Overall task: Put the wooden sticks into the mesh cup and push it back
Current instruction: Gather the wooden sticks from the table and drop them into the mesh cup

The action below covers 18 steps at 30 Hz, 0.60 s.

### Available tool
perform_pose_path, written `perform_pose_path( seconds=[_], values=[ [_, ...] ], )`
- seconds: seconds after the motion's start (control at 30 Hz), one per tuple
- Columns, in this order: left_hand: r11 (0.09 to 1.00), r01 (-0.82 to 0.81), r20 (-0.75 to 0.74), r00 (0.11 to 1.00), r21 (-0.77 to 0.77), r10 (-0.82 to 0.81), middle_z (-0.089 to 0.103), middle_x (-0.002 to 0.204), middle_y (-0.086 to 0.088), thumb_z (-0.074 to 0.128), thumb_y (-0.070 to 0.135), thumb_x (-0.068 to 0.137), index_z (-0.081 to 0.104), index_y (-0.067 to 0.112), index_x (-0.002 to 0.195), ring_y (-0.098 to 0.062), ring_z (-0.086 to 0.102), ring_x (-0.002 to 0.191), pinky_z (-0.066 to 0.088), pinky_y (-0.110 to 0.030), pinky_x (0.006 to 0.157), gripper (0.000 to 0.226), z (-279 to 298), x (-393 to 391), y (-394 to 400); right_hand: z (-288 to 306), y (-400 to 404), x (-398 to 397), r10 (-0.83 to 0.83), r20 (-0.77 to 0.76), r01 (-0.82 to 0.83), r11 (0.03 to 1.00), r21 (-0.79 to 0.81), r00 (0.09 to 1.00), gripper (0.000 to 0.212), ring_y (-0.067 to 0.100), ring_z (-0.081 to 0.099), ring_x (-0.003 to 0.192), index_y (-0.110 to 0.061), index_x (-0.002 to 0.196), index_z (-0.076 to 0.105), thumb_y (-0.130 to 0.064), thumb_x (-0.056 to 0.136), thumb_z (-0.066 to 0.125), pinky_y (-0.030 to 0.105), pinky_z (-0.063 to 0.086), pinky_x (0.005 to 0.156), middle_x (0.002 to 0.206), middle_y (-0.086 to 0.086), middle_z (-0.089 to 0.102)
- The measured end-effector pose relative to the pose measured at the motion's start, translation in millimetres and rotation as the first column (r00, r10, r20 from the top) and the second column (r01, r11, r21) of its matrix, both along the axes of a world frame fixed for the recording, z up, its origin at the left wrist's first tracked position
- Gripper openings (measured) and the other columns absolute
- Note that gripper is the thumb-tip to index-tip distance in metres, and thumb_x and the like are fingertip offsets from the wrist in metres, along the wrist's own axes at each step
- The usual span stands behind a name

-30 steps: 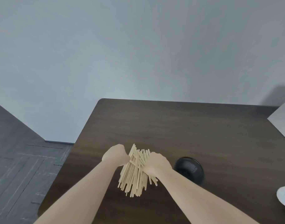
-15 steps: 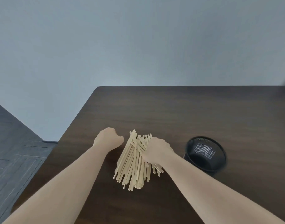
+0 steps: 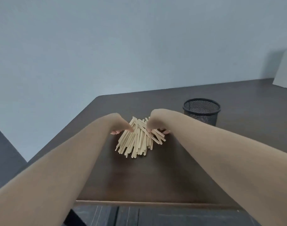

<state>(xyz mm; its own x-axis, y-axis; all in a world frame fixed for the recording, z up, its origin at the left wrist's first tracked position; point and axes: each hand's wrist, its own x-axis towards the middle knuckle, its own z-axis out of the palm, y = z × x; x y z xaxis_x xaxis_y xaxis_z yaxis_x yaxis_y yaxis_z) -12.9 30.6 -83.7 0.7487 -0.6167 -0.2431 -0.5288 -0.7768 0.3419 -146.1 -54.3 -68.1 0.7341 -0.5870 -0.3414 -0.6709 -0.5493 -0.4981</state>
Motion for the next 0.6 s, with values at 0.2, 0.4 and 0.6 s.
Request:
perform_pose_path(
  seconds=[0.2, 0.4, 0.6],
  values=[
    [0.996, 0.002, 0.097, 0.995, 0.092, -0.011, 0.065, 0.09, -0.009, 0.067, 0.031, 0.079, 0.062, 0.001, 0.114, -0.025, 0.066, 0.097, 0.05, -0.029, 0.08, 0.046, 3.6, -12.8, -3.0, 4.9, 4.8, 16.3, 0.053, -0.315, -0.139, 0.956, -0.257, 0.948, 0.041, 0.028, 0.057, 0.112, -0.001, 0.139, 0.044, -0.012, 0.099, 0.043, 0.033, 0.045, 0.099, 0.115, 0.014, 0.051],
    [0.994, 0.016, 0.101, 0.995, 0.111, -0.027, 0.068, 0.118, -0.014, 0.059, 0.032, 0.086, 0.062, 0.0, 0.116, -0.026, 0.066, 0.108, 0.05, -0.034, 0.096, 0.044, 2.2, -8.6, -5.3, -6.5, -6.3, 35.6, 0.033, -0.436, -0.209, 0.909, -0.361, 0.899, 0.05, 0.028, 0.052, 0.125, -0.01, 0.147, 0.035, -0.007, 0.097, 0.04, 0.034, 0.045, 0.097, 0.141, 0.01, 0.046],
    [0.994, 0.015, 0.128, 0.991, 0.105, -0.028, 0.071, 0.111, -0.011, 0.06, 0.033, 0.085, 0.065, 0.005, 0.104, -0.021, 0.056, 0.077, 0.051, -0.031, 0.091, 0.034, -1.6, -2.6, -10.8, -12.5, -13.8, 40.5, 0.044, -0.431, -0.227, 0.895, -0.384, 0.901, 0.055, 0.027, 0.047, 0.099, -0.01, 0.149, 0.031, -0.006, 0.095, 0.043, 0.035, 0.047, 0.094, 0.128, 0.013, 0.047]
  ],
)
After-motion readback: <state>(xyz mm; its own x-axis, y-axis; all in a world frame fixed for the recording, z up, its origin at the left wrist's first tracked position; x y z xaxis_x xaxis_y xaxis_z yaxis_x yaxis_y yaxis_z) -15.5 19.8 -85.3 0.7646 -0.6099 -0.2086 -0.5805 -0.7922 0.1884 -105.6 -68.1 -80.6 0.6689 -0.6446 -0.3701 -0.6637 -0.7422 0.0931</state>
